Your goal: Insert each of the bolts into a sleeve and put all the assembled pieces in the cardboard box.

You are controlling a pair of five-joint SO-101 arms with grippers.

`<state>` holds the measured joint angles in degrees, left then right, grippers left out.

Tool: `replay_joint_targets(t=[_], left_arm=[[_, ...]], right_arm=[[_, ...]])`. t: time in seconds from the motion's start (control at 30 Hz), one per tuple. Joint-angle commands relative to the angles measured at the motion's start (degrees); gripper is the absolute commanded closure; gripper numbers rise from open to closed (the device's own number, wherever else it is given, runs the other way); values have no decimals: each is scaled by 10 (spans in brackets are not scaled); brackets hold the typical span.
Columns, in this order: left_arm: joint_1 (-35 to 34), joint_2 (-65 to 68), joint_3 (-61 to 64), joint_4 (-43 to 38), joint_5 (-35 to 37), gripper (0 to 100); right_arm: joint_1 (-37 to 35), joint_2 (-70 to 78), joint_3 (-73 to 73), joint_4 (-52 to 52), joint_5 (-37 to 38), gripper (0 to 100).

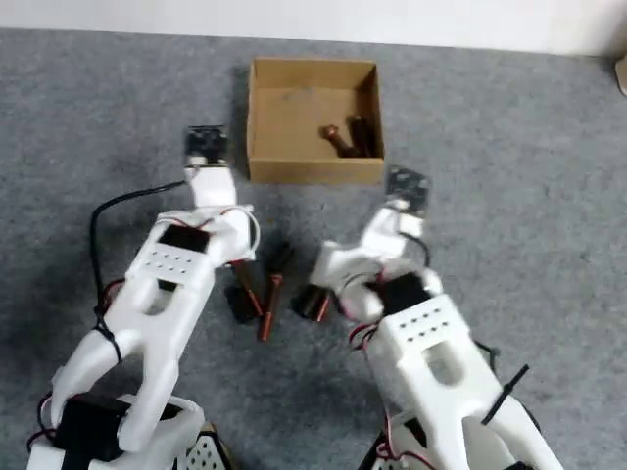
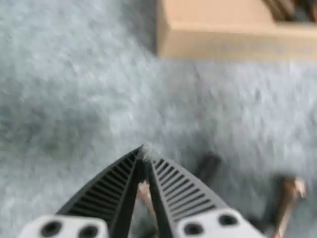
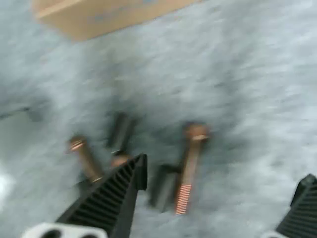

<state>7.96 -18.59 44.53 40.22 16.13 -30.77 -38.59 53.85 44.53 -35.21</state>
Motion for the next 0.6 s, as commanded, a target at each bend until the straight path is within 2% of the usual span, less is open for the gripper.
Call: replay_joint_targets(t=[0.0,0.13,0.2,0.4,0.57], left_arm=[[-1,-1,-73,85,-13,994],[-71,-1,-89,92,25,994],[-74,-1,-89,92,27,994],[3,3,-85,95,26,994],[57,0,-67,95,25,994]], right_arm=[[-65,-12,-5,-57,-18,585],[-96,-11,-2,-86,-19,585],[-95,-11,-2,-84,-18,585],[-32,-18,27,-80,-17,585],[78,-18,28,28,-17,585]])
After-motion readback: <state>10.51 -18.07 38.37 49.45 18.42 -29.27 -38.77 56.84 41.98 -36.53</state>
